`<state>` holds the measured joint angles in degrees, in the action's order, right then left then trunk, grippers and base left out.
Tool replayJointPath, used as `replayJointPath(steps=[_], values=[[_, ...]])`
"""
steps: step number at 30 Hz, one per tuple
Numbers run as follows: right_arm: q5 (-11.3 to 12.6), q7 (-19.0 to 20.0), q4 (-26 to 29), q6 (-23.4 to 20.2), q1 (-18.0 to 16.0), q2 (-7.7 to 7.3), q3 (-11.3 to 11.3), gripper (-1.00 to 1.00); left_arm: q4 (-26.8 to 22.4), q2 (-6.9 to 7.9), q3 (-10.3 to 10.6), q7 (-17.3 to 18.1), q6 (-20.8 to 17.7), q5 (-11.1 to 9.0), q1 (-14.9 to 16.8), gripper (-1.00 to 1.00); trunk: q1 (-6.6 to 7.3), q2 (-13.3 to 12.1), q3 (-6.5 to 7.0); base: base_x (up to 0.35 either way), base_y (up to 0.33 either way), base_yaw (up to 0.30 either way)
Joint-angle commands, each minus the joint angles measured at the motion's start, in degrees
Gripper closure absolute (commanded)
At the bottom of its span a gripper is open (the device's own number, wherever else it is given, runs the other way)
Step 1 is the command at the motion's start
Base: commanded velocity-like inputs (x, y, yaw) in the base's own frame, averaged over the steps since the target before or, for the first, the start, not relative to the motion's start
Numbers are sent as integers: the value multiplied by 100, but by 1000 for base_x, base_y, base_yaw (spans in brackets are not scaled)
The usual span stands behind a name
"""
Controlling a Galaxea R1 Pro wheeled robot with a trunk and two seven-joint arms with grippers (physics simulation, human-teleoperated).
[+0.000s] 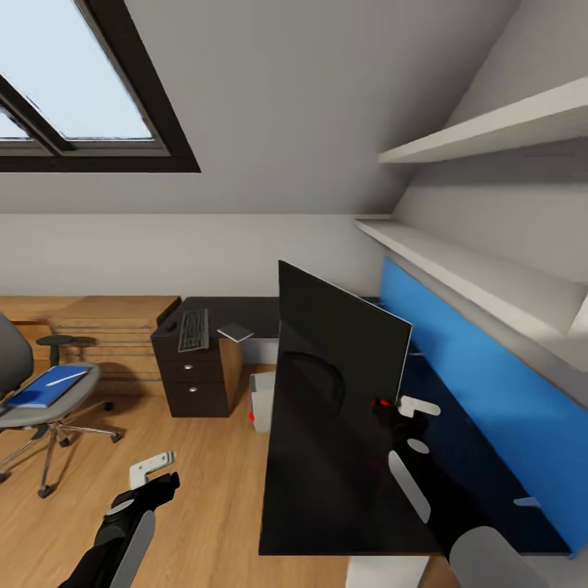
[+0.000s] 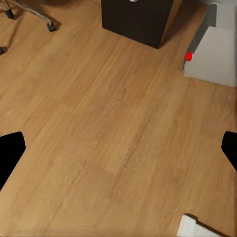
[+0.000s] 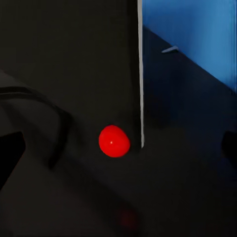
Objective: In the bedroom, organize the workspace by keeping the computer under the desk, ensuring the monitor is on the desk, placing the keyboard on the desk next to the monitor, placing the mouse on the desk next to the keyboard, moving the folder from the swivel chair onto the desk next to the mouse, stacking the notebook on top of the folder with the pen on top of the notebook, and positioning the swivel chair next to the desk.
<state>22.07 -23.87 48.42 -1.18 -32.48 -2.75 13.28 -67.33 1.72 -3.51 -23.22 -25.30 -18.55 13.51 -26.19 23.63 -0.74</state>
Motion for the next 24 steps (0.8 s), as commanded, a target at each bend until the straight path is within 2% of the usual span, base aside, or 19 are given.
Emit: replayJointPath(steps=[1,7,14,24], values=[[37,-48,4,-9,-4,-13,35,-100,-15,14,-20,-43,-18,-61,2,-100,-3,9,-8,0,-315,0],[35,-48,-58,104,-4,-29,28,-100,-61,86,-241,-41,-19,-67,2,-100,-3,9,-8,0,-315,0],[35,-48,-302,377,-5,-74,2,-100,-83,169,-769,-17,-17,-90,2,-100,-3,9,-8,0,-278,0],[41,-68,-598,512,-26,-216,-34,-100,-357,264,-1029,-8,-23,-98,2,-100,-3,9,-8,0,-70,0]])
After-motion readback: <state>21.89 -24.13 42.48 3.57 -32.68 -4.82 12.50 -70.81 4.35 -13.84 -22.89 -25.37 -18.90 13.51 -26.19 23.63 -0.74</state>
